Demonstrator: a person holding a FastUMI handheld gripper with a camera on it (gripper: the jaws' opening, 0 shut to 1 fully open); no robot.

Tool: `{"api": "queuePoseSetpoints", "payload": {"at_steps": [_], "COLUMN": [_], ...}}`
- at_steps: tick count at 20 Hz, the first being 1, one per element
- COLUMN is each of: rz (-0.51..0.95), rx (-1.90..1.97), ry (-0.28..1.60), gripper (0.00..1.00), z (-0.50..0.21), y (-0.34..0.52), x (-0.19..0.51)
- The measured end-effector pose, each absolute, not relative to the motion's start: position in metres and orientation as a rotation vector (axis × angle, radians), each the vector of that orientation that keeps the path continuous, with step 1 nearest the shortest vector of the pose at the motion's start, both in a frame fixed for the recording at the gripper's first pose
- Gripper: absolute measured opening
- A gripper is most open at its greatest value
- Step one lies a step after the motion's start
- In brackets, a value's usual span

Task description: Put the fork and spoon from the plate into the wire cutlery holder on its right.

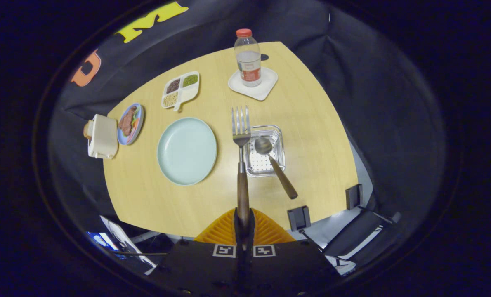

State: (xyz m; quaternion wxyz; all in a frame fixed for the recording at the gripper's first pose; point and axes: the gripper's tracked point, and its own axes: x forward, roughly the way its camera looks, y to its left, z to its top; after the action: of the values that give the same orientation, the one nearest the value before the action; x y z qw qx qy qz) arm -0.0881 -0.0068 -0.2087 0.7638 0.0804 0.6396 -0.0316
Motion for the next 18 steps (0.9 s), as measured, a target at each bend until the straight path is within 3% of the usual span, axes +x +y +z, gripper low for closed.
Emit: {"api": "queuePoseSetpoints", "payload": {"at_steps": [14,18], "rz": [-0.133,-0.131], "rx": [0.279,0.284], "ry": [1.490,1.489], "gripper": [0.01,0.08], "z": [-0.243,-0.242], "y": [-0.025,-0.021], "x": [-0.083,-0.085]}}
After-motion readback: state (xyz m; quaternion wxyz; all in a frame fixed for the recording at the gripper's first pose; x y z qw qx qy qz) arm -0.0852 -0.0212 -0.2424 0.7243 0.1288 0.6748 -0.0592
